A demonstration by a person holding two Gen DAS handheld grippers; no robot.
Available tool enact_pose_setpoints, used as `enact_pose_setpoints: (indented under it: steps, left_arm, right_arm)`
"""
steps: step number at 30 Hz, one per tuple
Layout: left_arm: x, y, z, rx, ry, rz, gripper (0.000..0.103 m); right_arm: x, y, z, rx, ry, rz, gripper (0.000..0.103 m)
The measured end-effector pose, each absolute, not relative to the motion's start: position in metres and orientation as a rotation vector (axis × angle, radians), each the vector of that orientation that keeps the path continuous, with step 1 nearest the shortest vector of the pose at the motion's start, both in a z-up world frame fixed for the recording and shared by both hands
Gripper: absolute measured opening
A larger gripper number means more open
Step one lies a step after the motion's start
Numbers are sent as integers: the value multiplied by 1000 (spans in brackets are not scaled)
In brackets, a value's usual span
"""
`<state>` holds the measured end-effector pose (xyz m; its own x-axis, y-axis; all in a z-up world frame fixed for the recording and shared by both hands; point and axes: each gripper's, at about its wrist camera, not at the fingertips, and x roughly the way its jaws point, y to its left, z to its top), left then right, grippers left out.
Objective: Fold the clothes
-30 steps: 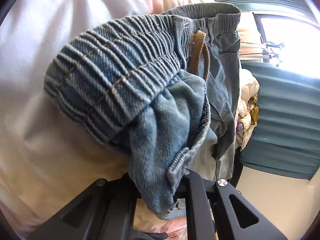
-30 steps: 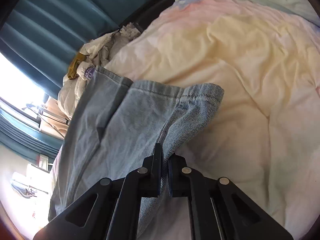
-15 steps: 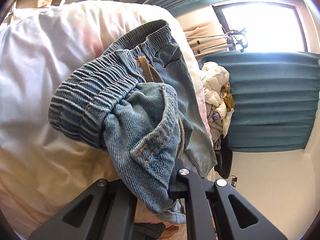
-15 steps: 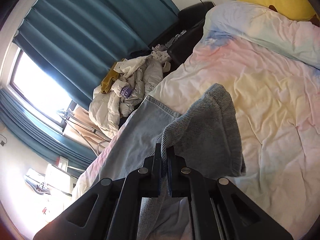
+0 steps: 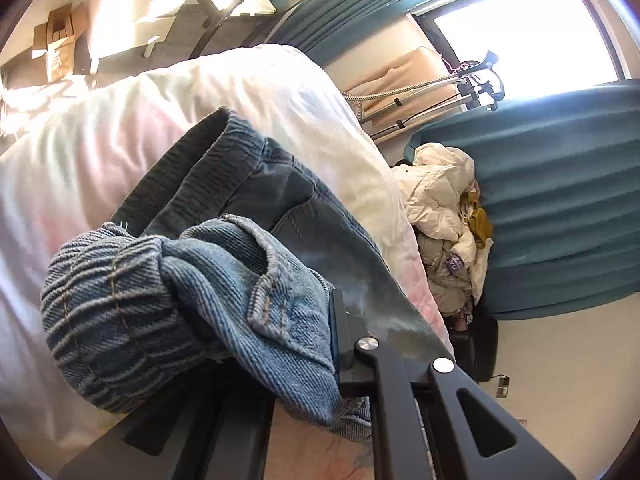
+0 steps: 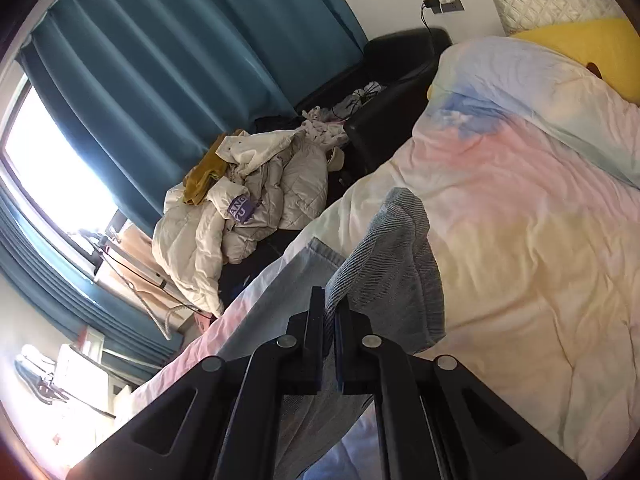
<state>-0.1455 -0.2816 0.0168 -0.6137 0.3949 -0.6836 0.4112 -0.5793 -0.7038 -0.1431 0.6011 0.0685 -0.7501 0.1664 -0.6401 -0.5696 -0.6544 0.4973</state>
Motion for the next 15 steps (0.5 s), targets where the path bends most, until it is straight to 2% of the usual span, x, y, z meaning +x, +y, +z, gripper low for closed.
enact_pose_setpoints:
  steps: [3, 10, 15]
  left_arm:
    - [-201, -275, 8, 1378, 1381, -2416, 5]
    - [-311, -254, -43, 1380, 1198, -2373, 5]
    - [-357, -238, -78, 1377, 1017, -2341, 6]
  right_arm:
    - [-195, 603, 52, -790, 972, 2379, 2]
    - [-316, 595, -10, -907, 769, 2389, 2]
    - [-373, 594, -70, -1016, 668, 2377, 2]
